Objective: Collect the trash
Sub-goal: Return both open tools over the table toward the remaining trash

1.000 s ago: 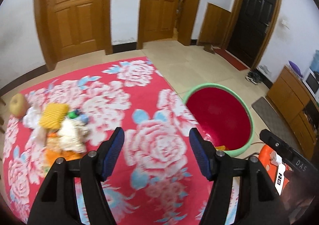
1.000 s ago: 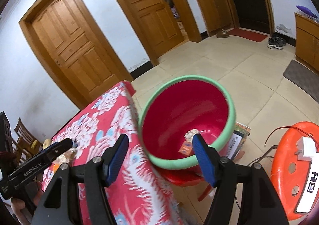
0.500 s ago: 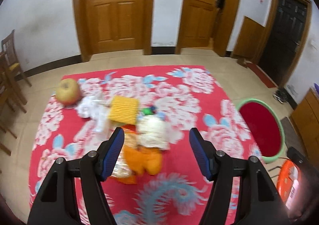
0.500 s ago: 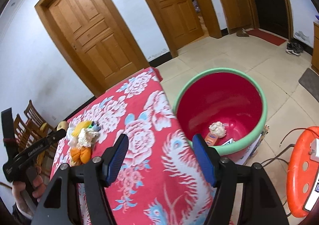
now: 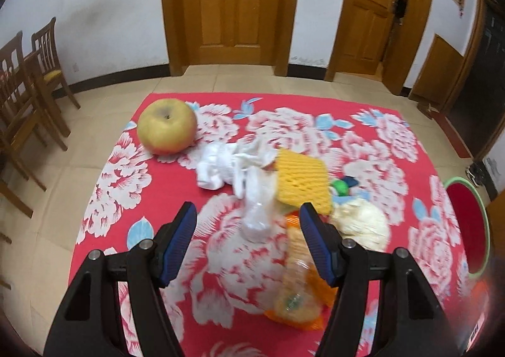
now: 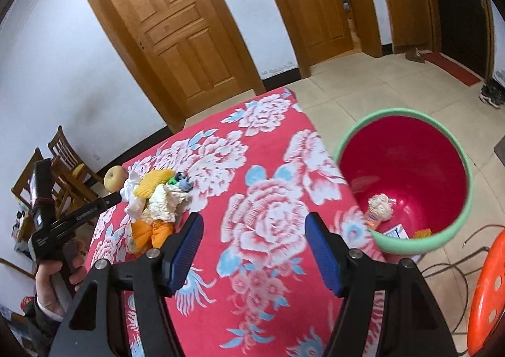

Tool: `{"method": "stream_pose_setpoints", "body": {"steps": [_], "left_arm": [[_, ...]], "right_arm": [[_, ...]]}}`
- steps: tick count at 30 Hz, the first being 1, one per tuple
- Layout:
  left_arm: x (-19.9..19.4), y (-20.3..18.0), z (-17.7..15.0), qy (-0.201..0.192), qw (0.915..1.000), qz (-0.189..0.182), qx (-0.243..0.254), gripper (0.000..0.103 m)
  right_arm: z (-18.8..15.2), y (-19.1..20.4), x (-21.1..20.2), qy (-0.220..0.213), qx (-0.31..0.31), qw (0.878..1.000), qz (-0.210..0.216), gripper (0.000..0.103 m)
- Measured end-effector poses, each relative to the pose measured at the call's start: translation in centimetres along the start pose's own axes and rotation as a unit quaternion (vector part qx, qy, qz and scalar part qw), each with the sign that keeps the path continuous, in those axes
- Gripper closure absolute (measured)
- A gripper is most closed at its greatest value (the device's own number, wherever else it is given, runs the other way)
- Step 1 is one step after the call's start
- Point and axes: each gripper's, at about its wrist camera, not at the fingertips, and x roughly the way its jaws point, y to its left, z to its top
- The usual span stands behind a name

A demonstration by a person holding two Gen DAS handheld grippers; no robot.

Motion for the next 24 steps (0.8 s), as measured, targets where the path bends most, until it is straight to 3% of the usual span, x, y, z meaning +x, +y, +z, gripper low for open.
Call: {"method": "stream_pose_setpoints", "body": {"steps": [15, 20, 24], "left_arm": [[4.7, 0.6, -0.2, 0.033, 0.9989, -0.029, -0.013, 0.036], [5.4, 1.3, -0.6, 0.048, 0.9966, -0.062, -0.028, 0.076], [4.4, 1.8, -1.1, 0.046, 0.9961, -0.067, -0.034, 0.076]], "right_arm": [[1.1, 5.1, 5.2, 0.034, -0.041, 0.998, 0.014, 0.034], [1.1, 6.7, 6.8, 0.045, -0.053, 0.997, 0.022, 0.034], [1.1, 7.8, 7.8, 0.052, -0.062, 0.996, 0.028, 0.034]]}}
